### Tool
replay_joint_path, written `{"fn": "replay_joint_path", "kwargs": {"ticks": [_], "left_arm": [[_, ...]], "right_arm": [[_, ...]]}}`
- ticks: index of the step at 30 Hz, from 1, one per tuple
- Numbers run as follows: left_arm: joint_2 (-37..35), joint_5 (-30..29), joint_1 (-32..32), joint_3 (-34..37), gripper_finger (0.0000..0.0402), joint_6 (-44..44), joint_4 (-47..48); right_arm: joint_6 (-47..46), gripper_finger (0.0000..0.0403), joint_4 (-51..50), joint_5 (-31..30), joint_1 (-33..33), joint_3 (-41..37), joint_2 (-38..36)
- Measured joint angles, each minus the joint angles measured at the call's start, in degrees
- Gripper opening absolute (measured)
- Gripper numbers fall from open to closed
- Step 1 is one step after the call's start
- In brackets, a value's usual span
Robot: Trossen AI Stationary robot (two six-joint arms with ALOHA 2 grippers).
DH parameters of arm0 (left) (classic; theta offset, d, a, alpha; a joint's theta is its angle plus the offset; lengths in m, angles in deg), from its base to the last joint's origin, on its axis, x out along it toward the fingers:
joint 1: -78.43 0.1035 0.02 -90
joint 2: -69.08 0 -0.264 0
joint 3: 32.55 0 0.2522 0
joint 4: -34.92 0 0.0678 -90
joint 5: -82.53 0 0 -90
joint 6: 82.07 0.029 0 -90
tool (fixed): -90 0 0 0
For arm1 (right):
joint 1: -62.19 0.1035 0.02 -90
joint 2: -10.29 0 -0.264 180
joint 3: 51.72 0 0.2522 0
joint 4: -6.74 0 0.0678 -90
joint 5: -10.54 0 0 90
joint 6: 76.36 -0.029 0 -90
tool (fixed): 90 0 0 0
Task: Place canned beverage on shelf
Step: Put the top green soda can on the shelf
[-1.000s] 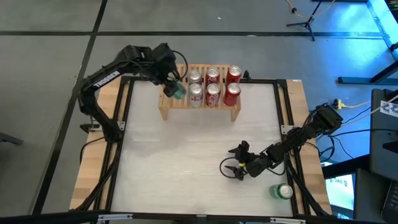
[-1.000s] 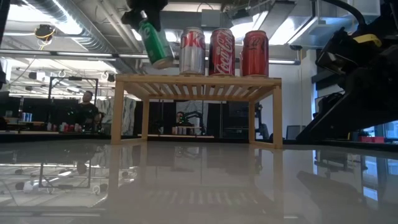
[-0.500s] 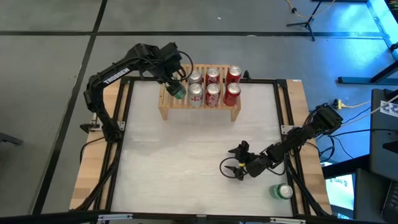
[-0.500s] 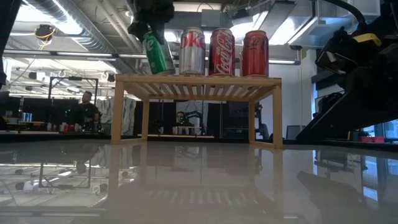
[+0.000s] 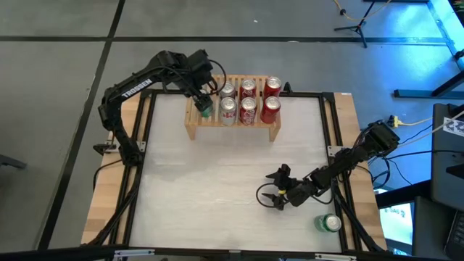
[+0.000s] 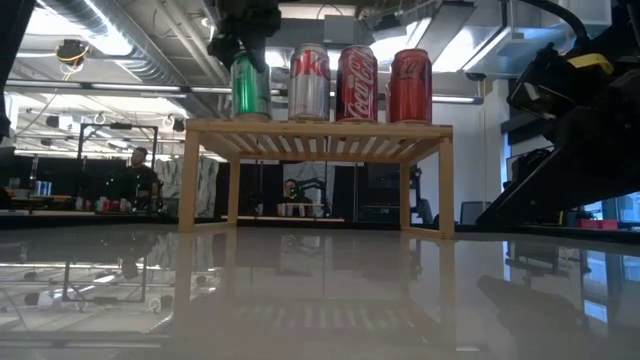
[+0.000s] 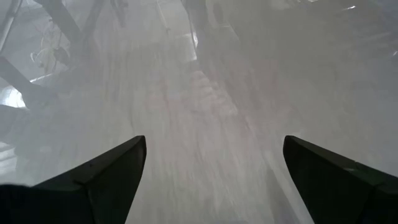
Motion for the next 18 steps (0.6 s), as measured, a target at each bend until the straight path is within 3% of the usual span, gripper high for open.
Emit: {"fn": "replay_joint_path", "kwargs": {"ticks": [10, 18], "left_arm": [[0.0, -0.3, 0.0, 0.0, 0.0319, 0.0, -2.0], [0.0, -4.7, 0.1, 0.0, 0.032, -1.3, -2.8]], "right_arm": [[0.0, 0.0374, 0.0, 0.0, 0.0, 0.0, 0.0], [0.0, 0.0374, 0.0, 0.0, 0.0, 0.0, 0.0]]}}
